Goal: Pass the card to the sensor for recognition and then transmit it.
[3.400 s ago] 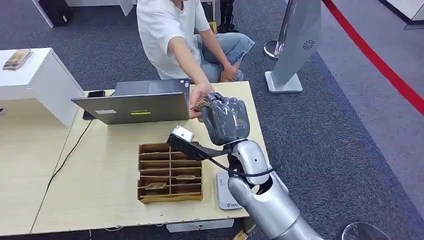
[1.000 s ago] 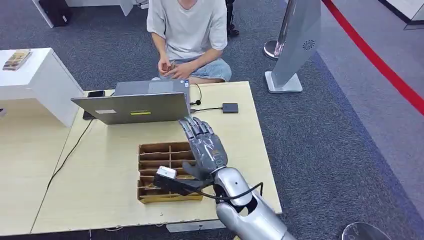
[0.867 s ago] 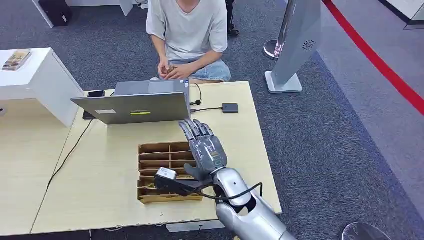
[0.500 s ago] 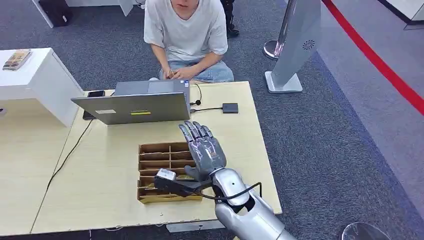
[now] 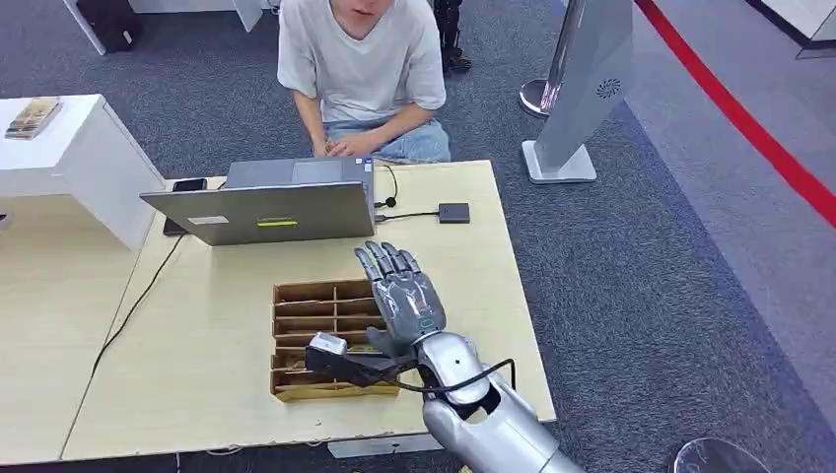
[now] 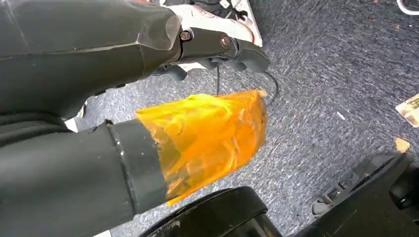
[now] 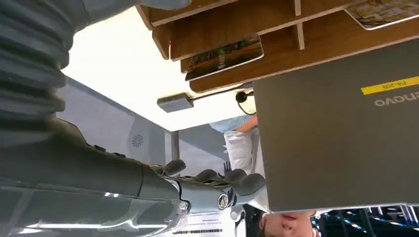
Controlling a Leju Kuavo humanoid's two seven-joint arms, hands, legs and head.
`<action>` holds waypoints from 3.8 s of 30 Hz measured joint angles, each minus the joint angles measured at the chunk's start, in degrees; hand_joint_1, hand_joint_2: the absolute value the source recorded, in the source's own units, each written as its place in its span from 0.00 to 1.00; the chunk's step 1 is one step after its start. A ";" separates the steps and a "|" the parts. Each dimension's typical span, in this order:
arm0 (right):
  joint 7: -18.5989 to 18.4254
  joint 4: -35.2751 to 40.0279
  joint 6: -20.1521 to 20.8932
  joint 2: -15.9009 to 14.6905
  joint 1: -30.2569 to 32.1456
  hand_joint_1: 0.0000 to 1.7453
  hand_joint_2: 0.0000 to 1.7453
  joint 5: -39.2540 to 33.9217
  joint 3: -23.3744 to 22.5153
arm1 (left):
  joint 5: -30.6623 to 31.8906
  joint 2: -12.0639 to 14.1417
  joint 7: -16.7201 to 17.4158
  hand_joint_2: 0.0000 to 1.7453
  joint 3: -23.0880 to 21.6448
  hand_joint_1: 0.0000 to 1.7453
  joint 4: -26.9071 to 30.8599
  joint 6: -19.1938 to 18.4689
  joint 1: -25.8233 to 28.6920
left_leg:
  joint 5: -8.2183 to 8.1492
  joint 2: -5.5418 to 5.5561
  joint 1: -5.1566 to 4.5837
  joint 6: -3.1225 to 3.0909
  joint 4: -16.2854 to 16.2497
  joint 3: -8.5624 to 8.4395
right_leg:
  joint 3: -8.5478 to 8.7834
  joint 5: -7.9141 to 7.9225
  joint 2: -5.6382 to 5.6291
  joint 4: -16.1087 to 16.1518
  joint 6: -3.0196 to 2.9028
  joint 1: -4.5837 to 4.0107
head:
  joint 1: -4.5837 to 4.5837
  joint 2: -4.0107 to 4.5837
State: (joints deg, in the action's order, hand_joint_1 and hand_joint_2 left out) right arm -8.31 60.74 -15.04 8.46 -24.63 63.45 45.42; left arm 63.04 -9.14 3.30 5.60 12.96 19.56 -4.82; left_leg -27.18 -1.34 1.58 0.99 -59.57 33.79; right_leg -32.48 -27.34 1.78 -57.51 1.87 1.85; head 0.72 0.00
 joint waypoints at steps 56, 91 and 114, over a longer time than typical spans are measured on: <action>-0.52 -5.84 -0.02 1.60 -1.66 0.62 1.00 -0.55 -1.29 | 1.57 -0.52 0.24 0.00 -0.24 0.00 0.11 -1.42 -0.66 | 0.00 0.00 0.00 0.00 0.00 -0.01 | 0.00 0.00 0.00 0.00 0.00 0.00 | 0.02 0.00; 0.39 -5.97 -1.88 1.90 -1.72 1.00 1.00 -0.46 -1.55 | 1.77 -0.57 0.31 0.00 -0.61 0.00 0.20 -1.57 -0.75 | 0.00 0.00 0.00 0.00 -0.01 -0.01 | 0.00 0.00 0.00 0.00 0.00 0.00 | 0.02 0.00; 4.24 14.54 -4.83 0.06 0.82 1.00 1.00 -3.89 -3.04 | 0.13 -0.46 -0.04 0.00 -0.59 0.00 0.20 -0.24 -0.58 | -0.01 -0.01 0.00 0.00 -0.01 0.01 | -0.04 0.00 -0.01 0.00 0.00 0.00 | 0.02 0.00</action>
State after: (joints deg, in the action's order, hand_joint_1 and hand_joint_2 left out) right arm -4.07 75.28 -19.87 8.52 -23.82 59.56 42.38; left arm 63.17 -9.60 3.26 5.01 13.16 19.32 -5.40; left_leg -27.19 -1.35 1.58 0.99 -59.58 33.80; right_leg -32.51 -27.34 1.77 -57.51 1.87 1.85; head 0.74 0.00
